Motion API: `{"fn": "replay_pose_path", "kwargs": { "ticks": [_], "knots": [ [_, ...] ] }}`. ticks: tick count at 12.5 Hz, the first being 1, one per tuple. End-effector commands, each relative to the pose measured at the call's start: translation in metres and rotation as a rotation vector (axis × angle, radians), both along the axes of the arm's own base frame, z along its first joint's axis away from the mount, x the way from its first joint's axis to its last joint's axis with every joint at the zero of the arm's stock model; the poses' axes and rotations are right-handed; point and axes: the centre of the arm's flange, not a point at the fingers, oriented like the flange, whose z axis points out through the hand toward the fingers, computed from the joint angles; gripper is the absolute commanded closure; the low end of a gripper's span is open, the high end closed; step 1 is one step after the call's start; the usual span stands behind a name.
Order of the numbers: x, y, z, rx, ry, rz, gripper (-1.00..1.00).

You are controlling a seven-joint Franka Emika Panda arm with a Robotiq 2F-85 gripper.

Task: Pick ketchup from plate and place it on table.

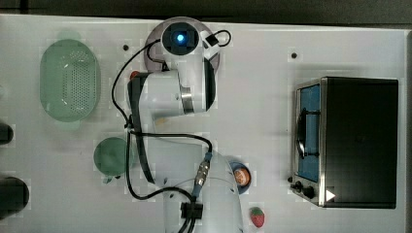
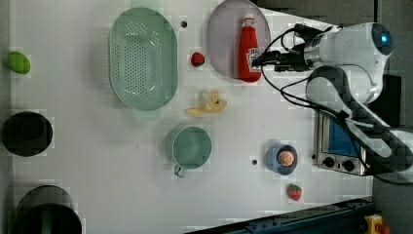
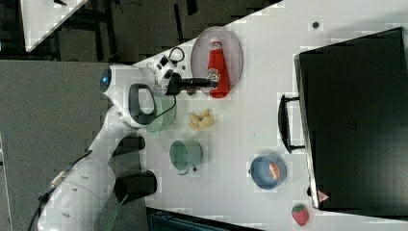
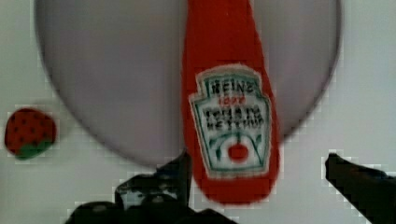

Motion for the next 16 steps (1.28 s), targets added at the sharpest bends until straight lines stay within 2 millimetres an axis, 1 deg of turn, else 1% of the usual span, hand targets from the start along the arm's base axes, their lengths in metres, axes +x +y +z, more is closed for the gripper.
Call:
{"fn": "replay_pose_path", "kwargs": {
  "ticks": [1,4,5,6,8,9,11,12,13,14,16],
  "knots": [
    [0.011,0.006,-0.023,-0.010,-0.061,0.097,-1.00],
    [0.010,0.008,-0.050,0.003,-0.078,0.098,-1.00],
    [0.010,0.007,-0.057,0.005,-0.082,0.096,-0.93],
    [0.009,0.006,-0.063,0.005,-0.078,0.095,-0.69],
    [0.013,0.008,-0.060,0.012,-0.109,0.097,-0.23],
    [0.013,0.006,-0.059,0.011,-0.111,0.094,-0.21],
    [0.016,0.006,-0.049,0.010,-0.123,0.094,-0.21],
    [0.018,0.007,-0.041,0.011,-0.136,0.092,-0.21],
    [0.021,0.007,-0.028,0.013,-0.155,0.083,-0.21],
    [0.024,0.006,-0.008,0.013,-0.183,0.061,-0.21],
    [0.028,0.001,0.042,0.004,-0.223,0.029,-0.21]
  ]
}}
